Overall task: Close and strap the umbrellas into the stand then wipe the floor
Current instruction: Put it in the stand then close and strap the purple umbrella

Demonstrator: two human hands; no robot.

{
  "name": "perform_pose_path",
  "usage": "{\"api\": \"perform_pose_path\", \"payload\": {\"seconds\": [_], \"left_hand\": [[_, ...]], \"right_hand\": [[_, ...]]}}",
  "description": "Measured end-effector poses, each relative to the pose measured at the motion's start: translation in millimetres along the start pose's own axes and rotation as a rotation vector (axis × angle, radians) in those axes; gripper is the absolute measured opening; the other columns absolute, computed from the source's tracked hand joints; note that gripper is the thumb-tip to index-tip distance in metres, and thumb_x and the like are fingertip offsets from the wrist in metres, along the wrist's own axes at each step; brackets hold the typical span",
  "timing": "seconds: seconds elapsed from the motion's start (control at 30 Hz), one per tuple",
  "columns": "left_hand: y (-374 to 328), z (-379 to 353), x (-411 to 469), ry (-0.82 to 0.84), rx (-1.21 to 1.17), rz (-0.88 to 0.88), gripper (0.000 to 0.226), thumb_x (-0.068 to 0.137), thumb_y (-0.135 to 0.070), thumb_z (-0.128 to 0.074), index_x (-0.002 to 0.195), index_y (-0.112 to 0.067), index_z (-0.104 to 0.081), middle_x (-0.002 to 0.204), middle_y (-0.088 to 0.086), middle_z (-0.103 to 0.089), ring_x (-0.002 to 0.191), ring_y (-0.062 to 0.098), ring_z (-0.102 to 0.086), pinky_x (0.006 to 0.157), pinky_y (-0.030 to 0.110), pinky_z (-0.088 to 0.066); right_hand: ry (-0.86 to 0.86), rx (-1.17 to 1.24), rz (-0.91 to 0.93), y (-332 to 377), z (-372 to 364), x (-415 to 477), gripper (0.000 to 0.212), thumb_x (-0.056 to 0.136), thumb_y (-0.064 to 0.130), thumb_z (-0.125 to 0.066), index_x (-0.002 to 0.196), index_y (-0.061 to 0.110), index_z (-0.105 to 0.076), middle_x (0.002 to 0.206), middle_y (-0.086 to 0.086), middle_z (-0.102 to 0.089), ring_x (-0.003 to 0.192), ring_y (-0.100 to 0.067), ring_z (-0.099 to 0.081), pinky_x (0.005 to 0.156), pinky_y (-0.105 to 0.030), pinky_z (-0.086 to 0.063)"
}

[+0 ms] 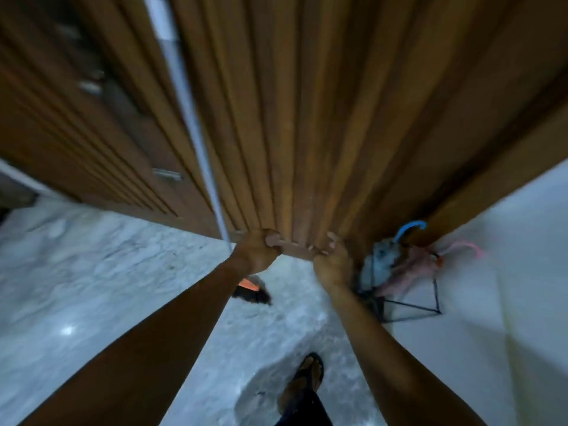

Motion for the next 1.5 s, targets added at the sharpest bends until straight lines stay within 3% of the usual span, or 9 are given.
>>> {"api": "perform_pose_path", "payload": {"seconds": [0.2, 0.37, 0.47, 0.63, 0.73, 0.97, 1.1, 1.37, 1.5], "left_hand": [[168.0, 163.0, -167.7, -0.397, -0.182, 0.124, 0.042, 0.091, -0.026, -0.069, 0.131, -0.014, -0.064, 0.136, 0.003, -0.062, 0.126, 0.022, -0.058, 0.105, 0.031, -0.045], [330.0, 254.6, -350.0, -0.683, -0.286, 0.246, 0.039, 0.092, -0.026, -0.068, 0.13, -0.015, -0.065, 0.138, 0.003, -0.061, 0.128, 0.019, -0.056, 0.104, 0.028, -0.042], [423.6, 281.2, -462.9, -0.836, -0.37, 0.373, 0.038, 0.092, -0.025, -0.068, 0.128, -0.014, -0.066, 0.138, 0.003, -0.061, 0.129, 0.017, -0.055, 0.105, 0.029, -0.043], [546.1, 287.5, -629.5, -1.127, -0.548, 0.556, 0.033, 0.089, -0.023, -0.07, 0.121, -0.015, -0.069, 0.133, 0.002, -0.065, 0.125, 0.016, -0.058, 0.104, 0.029, -0.045], [603.3, 277.5, -705.4, -1.257, -0.625, 0.665, 0.033, 0.088, -0.023, -0.071, 0.12, -0.014, -0.07, 0.131, 0.003, -0.066, 0.122, 0.015, -0.06, 0.104, 0.034, -0.048], [729.4, 266.6, -832.2, -1.41, -0.699, 0.911, 0.033, 0.088, -0.023, -0.071, 0.119, -0.013, -0.071, 0.129, 0.004, -0.067, 0.121, 0.016, -0.061, 0.103, 0.031, -0.046], [808.7, 278.0, -885.9, -1.443, -0.743, 1.043, 0.031, 0.088, -0.019, -0.071, 0.118, -0.01, -0.071, 0.125, 0.005, -0.069, 0.118, 0.017, -0.063, 0.099, 0.026, -0.043], [925.2, 293.5, -966.0, -1.523, -0.974, 1.222, 0.031, 0.088, -0.019, -0.072, 0.117, -0.011, -0.071, 0.122, 0.006, -0.07, 0.118, 0.017, -0.062, 0.093, 0.019, -0.039], [977.1, 265.0, -977.9, -1.51, -1.155, 1.275, 0.032, 0.089, -0.024, -0.072, 0.119, -0.013, -0.071, 0.125, 0.007, -0.068, 0.121, 0.02, -0.06, 0.095, 0.021, -0.039]], "right_hand": [[0.38, -0.025, 0.315, 127.2, -161.6, -160.8, 0.04, 0.085, 0.027, -0.075, 0.123, 0.029, -0.063, 0.113, 0.007, -0.06, 0.106, -0.022, -0.065, 0.091, -0.035, -0.054], [0.678, -0.16, 0.554, 184.2, -313.8, -354.9, 0.043, 0.085, 0.032, -0.073, 0.126, 0.03, -0.061, 0.127, 0.002, -0.062, 0.114, -0.02, -0.061, 0.099, -0.036, -0.05], [0.85, -0.209, 0.687, 200.4, -395.7, -472.2, 0.042, 0.089, 0.031, -0.072, 0.129, 0.027, -0.06, 0.135, -0.002, -0.057, 0.118, -0.021, -0.058, 0.098, -0.036, -0.049], [1.143, -0.292, 0.835, 193.1, -505.8, -657.0, 0.043, 0.093, 0.034, -0.069, 0.134, 0.026, -0.057, 0.138, 0.0, -0.055, 0.113, -0.019, -0.056, 0.083, -0.032, -0.049], [1.311, -0.365, 0.895, 174.2, -555.5, -751.0, 0.043, 0.092, 0.036, -0.069, 0.132, 0.029, -0.057, 0.137, 0.0, -0.055, 0.114, -0.018, -0.057, 0.089, -0.035, -0.051], [1.586, -0.522, 0.979, 132.6, -672.6, -925.2, 0.037, 0.092, 0.033, -0.07, 0.128, 0.028, -0.061, 0.131, -0.001, -0.059, 0.107, -0.017, -0.058, 0.082, -0.032, -0.049], [1.718, -0.597, 1.005, 116.1, -752.4, -1011.1, 0.036, 0.092, 0.031, -0.069, 0.128, 0.026, -0.061, 0.129, -0.002, -0.06, 0.112, -0.02, -0.06, 0.09, -0.037, -0.053], [1.867, -0.886, 1.091, 96.1, -876.7, -1152.7, 0.038, 0.094, 0.03, -0.066, 0.131, 0.021, -0.059, 0.13, -0.006, -0.059, 0.111, -0.026, -0.061, 0.093, -0.041, -0.053], [1.915, -0.983, 1.077, 68.4, -918.8, -1200.8, 0.039, 0.095, 0.03, -0.065, 0.132, 0.019, -0.059, 0.13, -0.009, -0.06, 0.113, -0.025, -0.06, 0.089, -0.033, -0.048]]}}
Point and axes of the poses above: each hand's wrist, its own x-axis towards the middle knuckle, its own z-axis out of the back of the hand, y = z × x, the point moved 2 cm from there along x, towards the middle knuckle
